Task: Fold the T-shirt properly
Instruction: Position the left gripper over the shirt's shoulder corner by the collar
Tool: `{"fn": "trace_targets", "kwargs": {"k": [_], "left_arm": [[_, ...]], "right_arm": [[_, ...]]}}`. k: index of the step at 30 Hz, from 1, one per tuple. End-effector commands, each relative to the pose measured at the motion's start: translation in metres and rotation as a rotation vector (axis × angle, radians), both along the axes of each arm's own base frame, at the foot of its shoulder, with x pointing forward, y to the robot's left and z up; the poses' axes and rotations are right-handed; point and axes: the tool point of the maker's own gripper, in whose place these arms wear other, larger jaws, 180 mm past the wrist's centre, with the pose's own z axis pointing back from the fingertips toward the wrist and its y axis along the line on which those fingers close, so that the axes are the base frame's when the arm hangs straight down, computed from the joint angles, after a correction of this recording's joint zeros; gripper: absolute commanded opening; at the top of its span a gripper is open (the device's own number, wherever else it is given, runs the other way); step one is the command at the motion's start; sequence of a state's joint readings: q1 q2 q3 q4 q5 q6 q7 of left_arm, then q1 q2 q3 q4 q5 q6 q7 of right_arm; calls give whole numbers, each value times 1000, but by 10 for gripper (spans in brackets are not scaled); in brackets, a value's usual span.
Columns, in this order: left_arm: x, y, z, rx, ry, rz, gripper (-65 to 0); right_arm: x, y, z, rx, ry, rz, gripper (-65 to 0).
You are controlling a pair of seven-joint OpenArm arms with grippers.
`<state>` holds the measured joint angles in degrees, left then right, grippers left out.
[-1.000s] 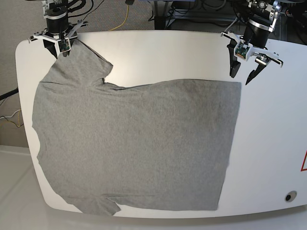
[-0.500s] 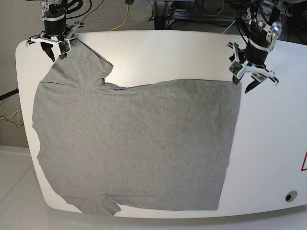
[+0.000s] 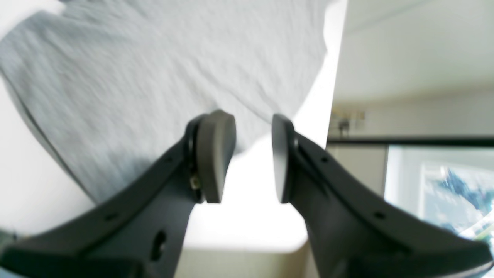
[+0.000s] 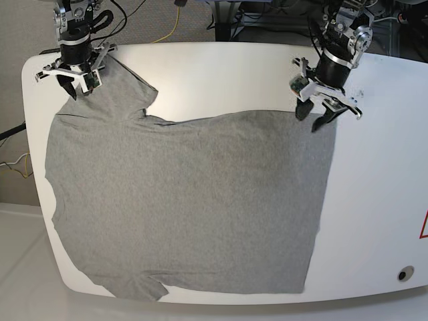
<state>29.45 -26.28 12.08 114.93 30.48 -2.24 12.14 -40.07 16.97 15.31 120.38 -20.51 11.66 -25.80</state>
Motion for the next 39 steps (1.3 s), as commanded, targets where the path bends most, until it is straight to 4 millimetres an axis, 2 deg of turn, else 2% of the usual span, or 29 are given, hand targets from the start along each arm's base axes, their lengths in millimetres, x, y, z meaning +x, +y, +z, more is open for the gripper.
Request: {"fn": "trace_targets", "kwargs": {"k": [1, 14, 24, 26, 30, 39], "left_arm": [[2, 3, 4, 5, -20, -6, -401], [3, 10, -11, 10, 28, 36, -402], [8, 11, -9, 39, 38, 12, -403], [17, 20, -5, 76, 13, 0, -406], [22, 26, -4, 108, 2, -14, -408], [25, 32, 0, 98, -5, -15, -402]], "right_arm": [[10, 2, 12, -7, -54, 19, -450], [9, 6, 13, -6, -50, 40, -445], [1, 7, 3, 36, -19, 32, -446], [1, 7, 7, 39, -29, 34, -449], [-1, 8, 7, 46, -25, 32, -448], [-9, 4, 4, 61, -6, 19, -449]]}}
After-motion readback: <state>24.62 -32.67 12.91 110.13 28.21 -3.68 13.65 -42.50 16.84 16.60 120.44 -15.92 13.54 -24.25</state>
